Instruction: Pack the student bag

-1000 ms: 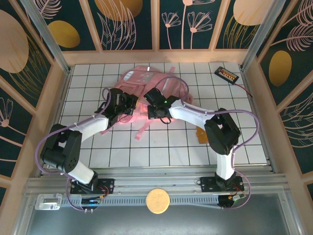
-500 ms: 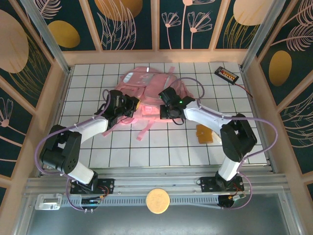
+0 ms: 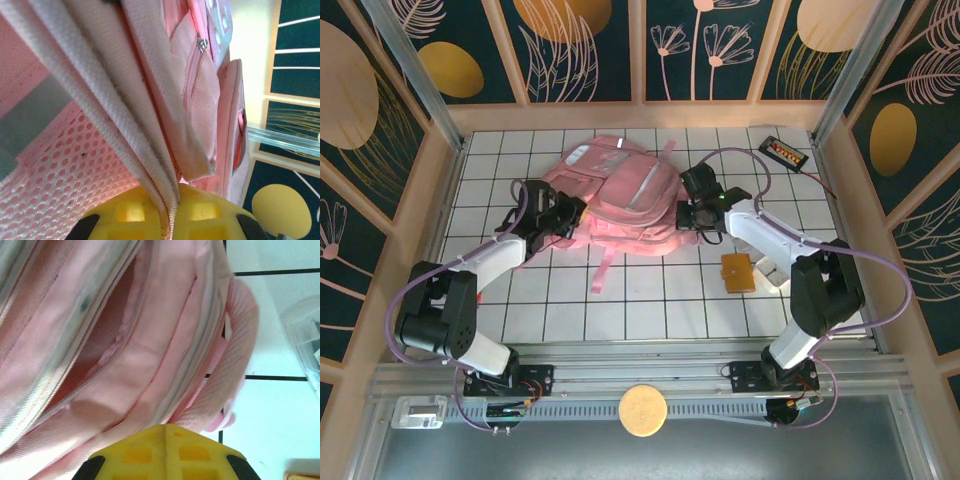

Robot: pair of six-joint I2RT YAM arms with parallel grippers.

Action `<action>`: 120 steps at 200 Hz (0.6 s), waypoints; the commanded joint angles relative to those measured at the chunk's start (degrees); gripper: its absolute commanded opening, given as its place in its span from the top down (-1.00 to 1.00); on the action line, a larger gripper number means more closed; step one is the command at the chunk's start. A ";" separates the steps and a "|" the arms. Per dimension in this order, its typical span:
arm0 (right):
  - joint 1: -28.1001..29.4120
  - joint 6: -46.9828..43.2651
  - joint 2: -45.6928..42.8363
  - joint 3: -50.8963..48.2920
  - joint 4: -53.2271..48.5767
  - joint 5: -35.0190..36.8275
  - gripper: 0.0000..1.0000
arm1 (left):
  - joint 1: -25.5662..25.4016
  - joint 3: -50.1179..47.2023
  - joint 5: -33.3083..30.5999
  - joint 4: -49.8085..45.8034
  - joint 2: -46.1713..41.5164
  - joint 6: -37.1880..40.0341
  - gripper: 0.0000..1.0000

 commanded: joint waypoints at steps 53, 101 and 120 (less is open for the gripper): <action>7.26 2.90 1.05 1.28 7.32 -16.49 -0.38 | 1.12 4.55 4.27 1.60 0.11 3.91 0.94; 10.83 18.48 6.48 5.97 4.52 -12.87 -0.38 | 1.14 2.20 4.50 3.29 -1.06 2.35 0.94; 10.83 20.61 7.86 7.17 4.32 -12.08 -0.22 | 1.13 2.06 4.48 3.21 -1.24 2.22 0.94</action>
